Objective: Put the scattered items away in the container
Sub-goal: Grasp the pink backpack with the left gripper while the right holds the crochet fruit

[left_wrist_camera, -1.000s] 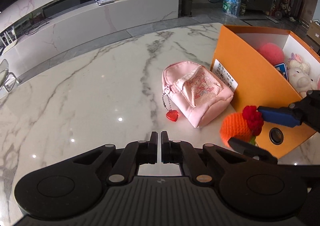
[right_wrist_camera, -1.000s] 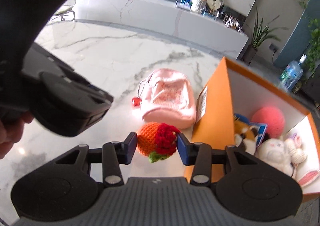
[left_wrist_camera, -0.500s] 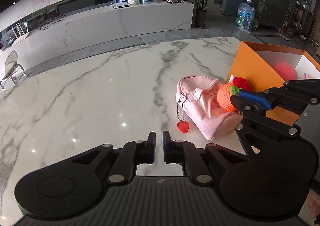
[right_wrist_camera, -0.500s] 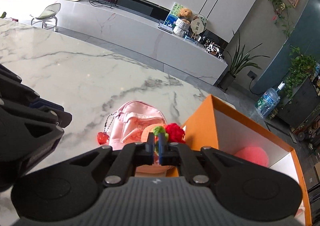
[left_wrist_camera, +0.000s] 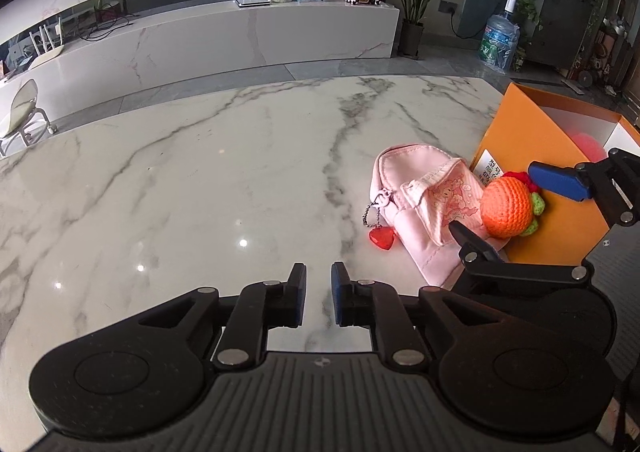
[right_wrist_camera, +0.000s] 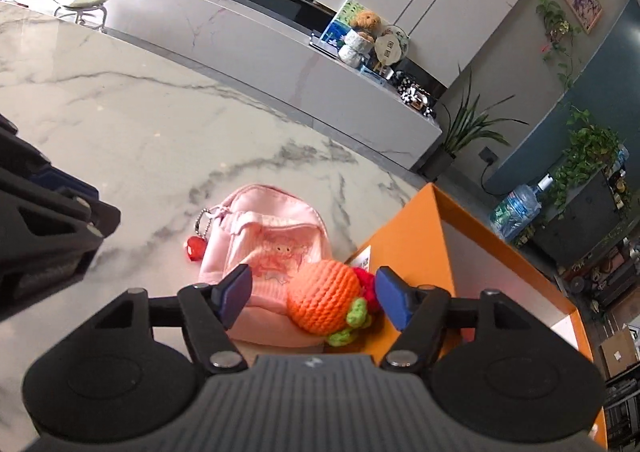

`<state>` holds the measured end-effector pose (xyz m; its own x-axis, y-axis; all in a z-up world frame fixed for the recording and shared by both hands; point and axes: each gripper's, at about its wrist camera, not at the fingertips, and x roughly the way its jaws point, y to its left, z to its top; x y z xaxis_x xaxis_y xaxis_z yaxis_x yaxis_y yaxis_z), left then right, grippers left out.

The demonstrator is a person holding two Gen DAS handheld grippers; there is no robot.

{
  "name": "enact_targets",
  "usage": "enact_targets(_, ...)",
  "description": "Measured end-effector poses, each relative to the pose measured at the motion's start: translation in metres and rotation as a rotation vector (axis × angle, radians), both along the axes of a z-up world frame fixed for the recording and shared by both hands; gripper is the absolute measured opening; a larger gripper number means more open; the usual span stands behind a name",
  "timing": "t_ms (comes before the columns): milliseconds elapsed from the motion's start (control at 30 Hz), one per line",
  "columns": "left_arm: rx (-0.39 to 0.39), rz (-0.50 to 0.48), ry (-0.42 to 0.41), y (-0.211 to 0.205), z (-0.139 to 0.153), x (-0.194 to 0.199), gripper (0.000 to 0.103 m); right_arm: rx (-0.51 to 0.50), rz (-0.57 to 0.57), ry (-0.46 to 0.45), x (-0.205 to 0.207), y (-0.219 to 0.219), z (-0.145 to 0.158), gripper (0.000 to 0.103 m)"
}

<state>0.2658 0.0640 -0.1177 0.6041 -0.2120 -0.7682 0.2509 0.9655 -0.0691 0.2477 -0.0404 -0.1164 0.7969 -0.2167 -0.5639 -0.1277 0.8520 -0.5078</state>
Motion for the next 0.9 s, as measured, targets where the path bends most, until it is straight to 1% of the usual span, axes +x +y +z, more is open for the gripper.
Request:
enact_targets(133, -0.004, 0.012, 0.012, 0.005, -0.004, -0.001, 0.015, -0.014, -0.02, -0.019, 0.006, 0.004, -0.007, 0.073)
enact_targets(233, -0.013, 0.022, 0.013, 0.009, -0.004, -0.003, 0.015, -0.053, -0.028, -0.041, 0.008, 0.006, -0.012, 0.07)
enact_targets(300, -0.018, 0.027, 0.016, 0.01, -0.003, -0.004, 0.015, -0.057, -0.023, -0.029, 0.006, 0.006, -0.013, 0.068)
enact_targets(367, -0.021, 0.03, 0.016, 0.011, -0.003, -0.007, 0.015, -0.057, -0.016, -0.014, 0.004, 0.006, -0.014, 0.049)
enact_targets(467, -0.022, 0.032, 0.012, 0.014, 0.0, -0.013, 0.015, -0.058, -0.007, 0.008, 0.001, 0.005, -0.015, 0.049)
enact_targets(533, -0.02, 0.039, 0.011, 0.017, 0.002, -0.017, 0.015, -0.036, -0.005, 0.025, -0.001, 0.004, -0.012, 0.049)
enact_targets(667, -0.023, 0.052, 0.019, 0.023, 0.005, -0.026, 0.015, 0.042, 0.022, 0.075, -0.012, 0.005, -0.002, 0.049)
enact_targets(767, -0.029, 0.05, 0.025, 0.029, 0.009, -0.036, 0.015, 0.08, 0.056, 0.103, -0.028, 0.01, 0.002, 0.049)
enact_targets(900, -0.055, 0.043, 0.044, 0.033, 0.013, -0.051, 0.015, 0.144, 0.103, 0.145, -0.055, 0.014, 0.009, 0.049)
